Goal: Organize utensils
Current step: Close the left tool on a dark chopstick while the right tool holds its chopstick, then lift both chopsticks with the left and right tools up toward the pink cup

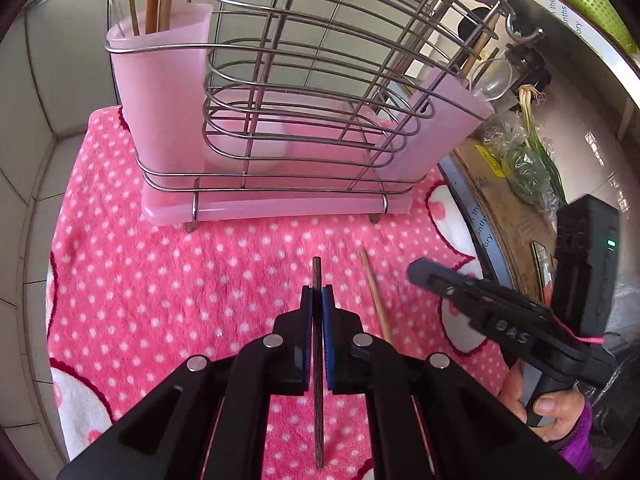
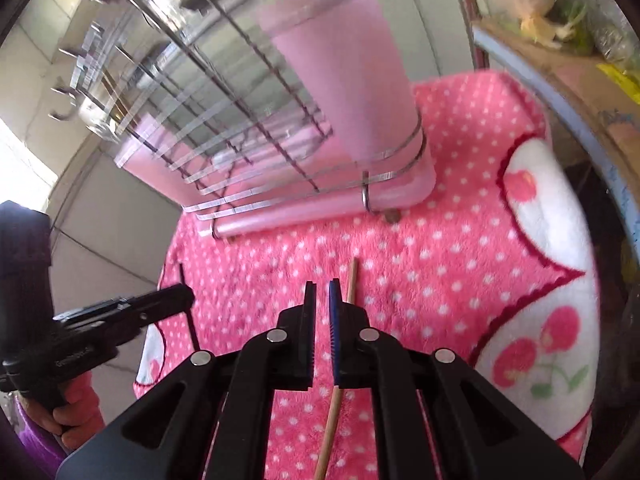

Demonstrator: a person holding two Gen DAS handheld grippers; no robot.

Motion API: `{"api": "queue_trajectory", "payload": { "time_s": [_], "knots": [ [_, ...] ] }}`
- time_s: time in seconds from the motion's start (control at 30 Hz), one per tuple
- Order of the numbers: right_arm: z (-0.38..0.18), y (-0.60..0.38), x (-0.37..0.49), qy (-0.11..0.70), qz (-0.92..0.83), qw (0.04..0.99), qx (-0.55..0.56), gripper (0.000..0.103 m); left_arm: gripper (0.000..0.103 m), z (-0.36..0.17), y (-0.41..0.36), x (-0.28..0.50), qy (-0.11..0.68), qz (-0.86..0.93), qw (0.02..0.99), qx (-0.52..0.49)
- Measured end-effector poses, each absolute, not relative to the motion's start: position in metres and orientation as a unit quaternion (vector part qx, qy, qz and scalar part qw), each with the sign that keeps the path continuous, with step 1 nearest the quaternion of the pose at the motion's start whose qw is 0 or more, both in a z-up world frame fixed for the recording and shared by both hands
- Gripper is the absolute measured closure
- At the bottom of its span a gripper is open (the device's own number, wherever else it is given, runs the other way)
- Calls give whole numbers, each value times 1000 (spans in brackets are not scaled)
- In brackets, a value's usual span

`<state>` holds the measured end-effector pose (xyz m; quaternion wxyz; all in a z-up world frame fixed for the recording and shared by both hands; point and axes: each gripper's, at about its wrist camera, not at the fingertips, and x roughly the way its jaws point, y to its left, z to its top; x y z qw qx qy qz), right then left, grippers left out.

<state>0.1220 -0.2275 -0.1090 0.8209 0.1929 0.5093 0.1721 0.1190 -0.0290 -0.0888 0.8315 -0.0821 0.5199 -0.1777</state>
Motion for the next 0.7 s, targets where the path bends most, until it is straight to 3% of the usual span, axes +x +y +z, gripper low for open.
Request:
{"api": "queue_trajectory", "payload": {
  "time_s": [0.23, 0.7],
  "knots": [
    [-136, -216, 150, 581, 150, 783, 167, 96, 99, -80, -14, 118, 510, -185, 834, -98],
    [-157, -171, 167, 617, 113, 771, 112, 96, 99, -84, -6, 122, 510, -192, 830, -116]
  ]
}}
